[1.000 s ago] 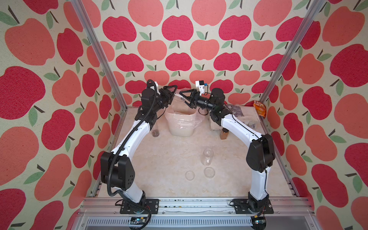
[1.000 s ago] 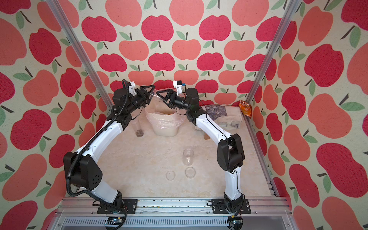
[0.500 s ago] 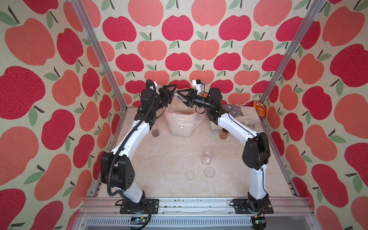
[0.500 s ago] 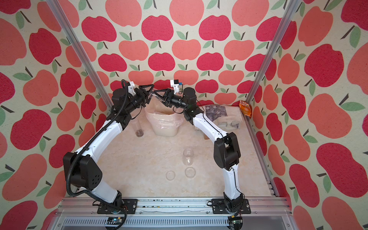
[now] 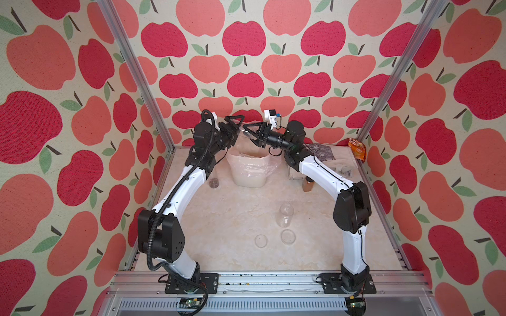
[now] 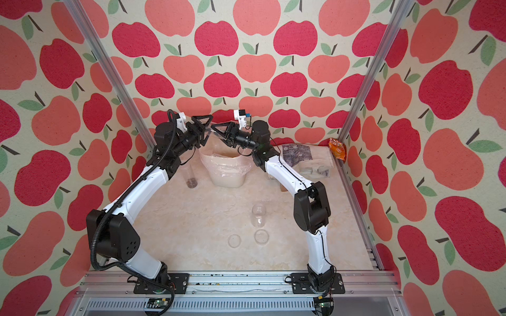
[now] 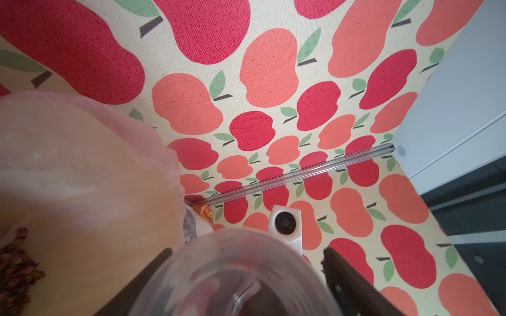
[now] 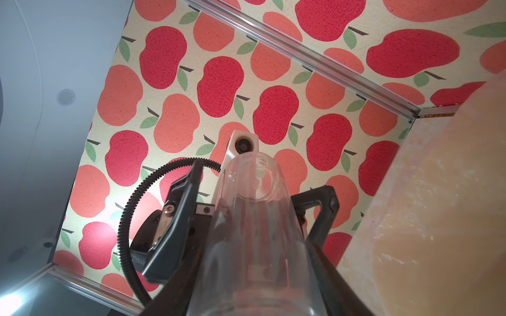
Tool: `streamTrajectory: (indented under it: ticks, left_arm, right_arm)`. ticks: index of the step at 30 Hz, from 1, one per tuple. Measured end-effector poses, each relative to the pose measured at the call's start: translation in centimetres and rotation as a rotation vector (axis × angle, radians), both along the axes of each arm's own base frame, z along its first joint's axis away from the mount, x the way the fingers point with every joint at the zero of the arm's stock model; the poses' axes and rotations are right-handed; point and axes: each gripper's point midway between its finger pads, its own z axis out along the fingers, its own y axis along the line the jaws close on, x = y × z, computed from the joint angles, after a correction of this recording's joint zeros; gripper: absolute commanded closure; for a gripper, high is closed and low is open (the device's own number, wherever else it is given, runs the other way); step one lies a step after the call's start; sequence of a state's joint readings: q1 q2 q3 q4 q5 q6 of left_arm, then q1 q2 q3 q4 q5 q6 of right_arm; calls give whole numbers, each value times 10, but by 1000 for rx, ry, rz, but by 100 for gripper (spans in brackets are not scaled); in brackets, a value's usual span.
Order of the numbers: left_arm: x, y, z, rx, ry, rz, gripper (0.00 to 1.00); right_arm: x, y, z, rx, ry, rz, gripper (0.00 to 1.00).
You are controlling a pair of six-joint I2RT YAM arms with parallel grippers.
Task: Empty the moldy dried flower tea in the jars
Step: Place the jar at the center of the board.
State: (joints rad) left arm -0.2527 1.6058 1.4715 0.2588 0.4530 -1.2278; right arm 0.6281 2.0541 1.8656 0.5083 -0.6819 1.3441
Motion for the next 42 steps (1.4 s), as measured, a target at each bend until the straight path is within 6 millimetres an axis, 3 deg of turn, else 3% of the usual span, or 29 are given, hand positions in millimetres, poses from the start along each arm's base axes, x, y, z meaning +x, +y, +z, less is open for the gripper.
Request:
streamTrajectory:
  ticks: [7,17,21,23,28,33,42]
  left_arm:
    - [-19,14,8,132,-42,34,0]
    - [-81,80,44,526,-183,252,1]
    - [-106,99,46,679,-226,315,1]
    - [-115,107,37,738,-227,332,1]
    - [-128,119,-7,858,-178,323,0]
    - [-134,121,-43,929,-135,288,1]
    - [-142,127,-66,965,-104,274,1]
  right_arm:
    - [-11,-7,0,-22,-32,-4,76]
    - [-43,-31,15,-155,-168,-34,78]
    - [-64,-42,15,-263,-245,-44,78]
    - [-76,-46,10,-332,-282,-43,78]
    - [-110,-46,-14,-539,-374,-4,77]
    - [-145,-47,-59,-774,-432,85,76]
    - [-194,-59,-123,-1084,-494,242,74]
